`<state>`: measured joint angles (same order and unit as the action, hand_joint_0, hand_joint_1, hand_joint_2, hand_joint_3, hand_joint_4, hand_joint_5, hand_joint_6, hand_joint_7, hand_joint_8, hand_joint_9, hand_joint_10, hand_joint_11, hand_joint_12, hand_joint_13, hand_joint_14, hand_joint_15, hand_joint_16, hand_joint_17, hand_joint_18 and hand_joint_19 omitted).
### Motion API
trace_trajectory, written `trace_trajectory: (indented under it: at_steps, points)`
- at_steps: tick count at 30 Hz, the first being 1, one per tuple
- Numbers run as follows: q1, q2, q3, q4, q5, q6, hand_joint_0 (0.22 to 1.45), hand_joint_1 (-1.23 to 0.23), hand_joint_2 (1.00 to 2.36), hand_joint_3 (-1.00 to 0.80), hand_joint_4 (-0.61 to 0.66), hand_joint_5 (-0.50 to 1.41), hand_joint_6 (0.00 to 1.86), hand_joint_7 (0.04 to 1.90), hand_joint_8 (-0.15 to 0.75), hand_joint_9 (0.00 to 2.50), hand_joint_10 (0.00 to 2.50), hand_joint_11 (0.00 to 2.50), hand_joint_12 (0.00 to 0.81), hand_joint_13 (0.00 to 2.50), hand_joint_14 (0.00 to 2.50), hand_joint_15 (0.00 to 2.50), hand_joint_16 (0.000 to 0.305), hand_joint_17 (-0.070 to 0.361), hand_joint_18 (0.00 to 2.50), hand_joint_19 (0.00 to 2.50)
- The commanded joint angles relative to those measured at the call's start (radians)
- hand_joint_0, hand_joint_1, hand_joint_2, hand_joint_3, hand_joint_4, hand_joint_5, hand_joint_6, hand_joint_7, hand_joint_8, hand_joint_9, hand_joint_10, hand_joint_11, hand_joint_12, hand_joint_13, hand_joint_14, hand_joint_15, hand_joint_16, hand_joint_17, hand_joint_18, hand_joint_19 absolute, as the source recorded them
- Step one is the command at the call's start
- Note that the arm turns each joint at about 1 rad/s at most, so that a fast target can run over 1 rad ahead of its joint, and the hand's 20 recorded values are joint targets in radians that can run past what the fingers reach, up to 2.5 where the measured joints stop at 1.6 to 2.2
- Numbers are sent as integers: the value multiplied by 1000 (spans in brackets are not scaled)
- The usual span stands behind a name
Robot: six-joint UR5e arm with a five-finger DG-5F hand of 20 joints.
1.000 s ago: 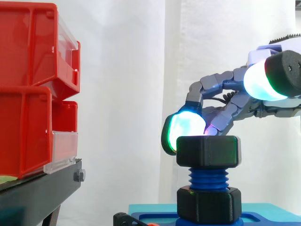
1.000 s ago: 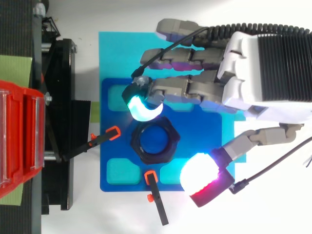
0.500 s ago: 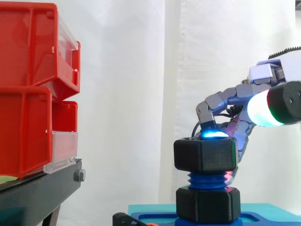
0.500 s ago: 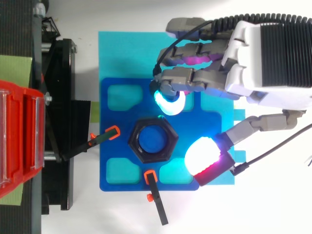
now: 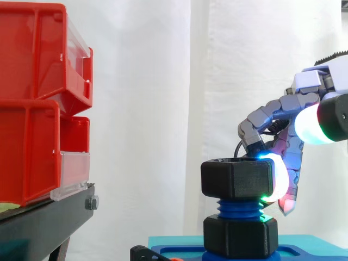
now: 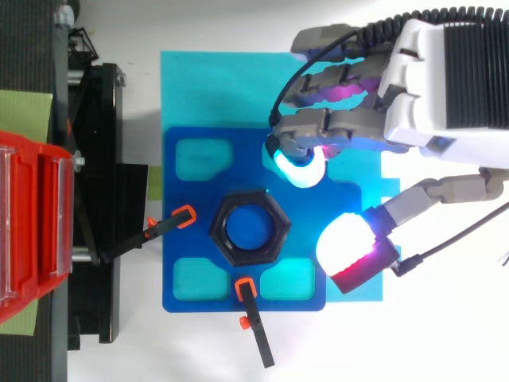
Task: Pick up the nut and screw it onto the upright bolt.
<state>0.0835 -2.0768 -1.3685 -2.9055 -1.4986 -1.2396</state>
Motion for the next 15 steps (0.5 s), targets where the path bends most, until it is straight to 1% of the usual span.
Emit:
trace_trajectory:
  at_steps: [1,3,6,7,9,11,12,15]
  points:
    - [-4,8,0,-14,0,-3,457,-349,1000,-500,180,-60,504,1056,243,1087,4,100,329,700,0,21,38,86,384,5]
    - [-8,15,8,-14,0,0,449,-347,1000,-500,188,-100,503,894,254,996,0,56,337,653,0,13,42,94,349,13]
    - [-13,17,31,-14,-2,0,445,-346,1000,-500,157,-138,502,787,248,903,0,8,350,603,0,8,45,101,308,27]
    - [-18,17,48,-17,-5,0,444,-346,1000,-500,152,-141,503,774,250,898,0,7,351,599,0,8,45,102,296,29]
    - [-21,15,58,-15,-12,-1,440,-346,1000,-500,142,-160,502,712,247,813,0,0,352,556,0,0,48,109,258,46]
    - [-30,15,68,-9,-48,-1,438,-345,1000,-500,138,-164,502,694,248,792,0,0,355,540,1,0,49,111,244,49]
    - [-31,15,68,-6,-57,-3,438,-345,1000,-500,140,-165,502,690,245,780,0,0,357,539,1,0,50,112,239,48]
    - [-34,6,68,23,-66,-1,437,-342,1000,-500,133,-168,502,675,244,750,0,0,356,516,0,0,51,114,220,61]
